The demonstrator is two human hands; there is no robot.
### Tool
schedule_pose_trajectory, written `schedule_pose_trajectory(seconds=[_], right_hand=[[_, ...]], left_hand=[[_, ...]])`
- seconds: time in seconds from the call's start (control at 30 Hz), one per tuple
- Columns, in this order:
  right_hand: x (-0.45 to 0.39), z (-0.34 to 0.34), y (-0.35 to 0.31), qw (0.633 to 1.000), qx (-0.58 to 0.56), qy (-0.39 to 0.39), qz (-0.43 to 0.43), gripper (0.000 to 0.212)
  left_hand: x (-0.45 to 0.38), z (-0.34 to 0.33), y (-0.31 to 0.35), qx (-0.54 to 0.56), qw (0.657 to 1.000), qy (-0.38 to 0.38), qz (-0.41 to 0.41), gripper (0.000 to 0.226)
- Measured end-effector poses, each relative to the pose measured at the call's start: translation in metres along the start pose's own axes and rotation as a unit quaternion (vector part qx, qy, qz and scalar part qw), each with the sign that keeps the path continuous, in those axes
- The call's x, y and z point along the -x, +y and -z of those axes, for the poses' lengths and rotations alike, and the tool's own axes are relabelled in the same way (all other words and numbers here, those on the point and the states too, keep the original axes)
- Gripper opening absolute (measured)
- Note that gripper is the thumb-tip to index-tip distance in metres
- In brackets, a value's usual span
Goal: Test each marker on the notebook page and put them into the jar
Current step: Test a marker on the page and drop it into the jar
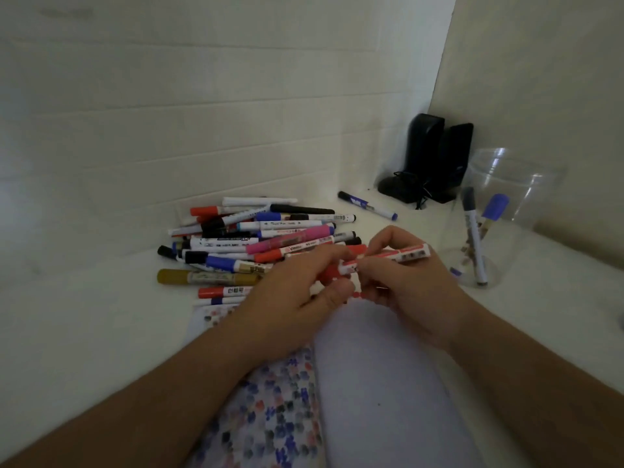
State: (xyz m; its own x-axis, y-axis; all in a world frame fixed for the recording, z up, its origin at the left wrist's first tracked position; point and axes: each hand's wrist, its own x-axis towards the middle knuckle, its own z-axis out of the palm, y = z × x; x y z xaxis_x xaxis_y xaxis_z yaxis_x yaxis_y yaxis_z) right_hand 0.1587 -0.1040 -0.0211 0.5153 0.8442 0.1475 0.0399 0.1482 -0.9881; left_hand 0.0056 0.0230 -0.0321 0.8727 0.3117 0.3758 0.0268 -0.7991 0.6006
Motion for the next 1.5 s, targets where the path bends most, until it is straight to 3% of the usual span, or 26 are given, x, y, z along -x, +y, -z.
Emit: schedule_pose_trajectory(seconds=[0.1,0.23,0.37,0.6,0.8,0.9,0.97,1.03,1.13,1.3,1.5], right_hand=[[-0.001,-0.002,0.016,0.999,-0.015,0.026,0.017,0.026],[0.002,-0.010,0.013,0.998,-0.046,-0.009,0.029,0.031],[0.009,-0.016,0.009,0.997,-0.063,-0.036,0.013,0.020],[0.007,-0.009,0.004,0.998,-0.056,-0.042,0.002,0.026],[0.003,0.000,-0.001,0.998,-0.039,-0.054,0.016,0.017],[-0.001,0.011,-0.010,0.998,-0.060,-0.008,0.002,0.010],[-0.003,0.019,-0.014,0.996,-0.077,0.037,-0.009,0.016],[-0.004,0.022,-0.012,0.997,-0.051,0.057,-0.029,0.026],[-0.003,0.017,-0.004,0.997,0.065,0.029,-0.028,0.019],[-0.003,0.006,0.005,0.973,0.226,0.034,0.014,0.017],[-0.004,0.005,0.013,0.959,0.263,0.101,-0.018,0.021]], left_hand=[[-0.003,-0.005,0.001,-0.054,0.998,-0.028,-0.014,0.028],[-0.001,-0.002,0.004,-0.053,0.998,-0.025,-0.028,0.010],[-0.001,0.004,0.000,-0.019,0.999,-0.043,-0.016,0.016],[-0.007,0.000,-0.002,0.007,0.999,-0.045,0.010,0.021],[-0.008,0.002,-0.002,0.001,0.999,-0.041,0.036,0.044],[-0.008,0.007,0.006,-0.085,0.991,-0.047,0.087,0.073],[-0.005,0.008,0.006,-0.140,0.984,-0.056,0.097,0.080],[-0.003,0.007,0.004,-0.164,0.979,-0.073,0.098,0.082],[0.000,0.002,-0.002,-0.179,0.974,-0.093,0.102,0.084],[-0.001,-0.001,-0.005,-0.267,0.954,-0.102,0.095,0.062],[-0.001,-0.001,-0.008,-0.272,0.953,-0.100,0.091,0.060]])
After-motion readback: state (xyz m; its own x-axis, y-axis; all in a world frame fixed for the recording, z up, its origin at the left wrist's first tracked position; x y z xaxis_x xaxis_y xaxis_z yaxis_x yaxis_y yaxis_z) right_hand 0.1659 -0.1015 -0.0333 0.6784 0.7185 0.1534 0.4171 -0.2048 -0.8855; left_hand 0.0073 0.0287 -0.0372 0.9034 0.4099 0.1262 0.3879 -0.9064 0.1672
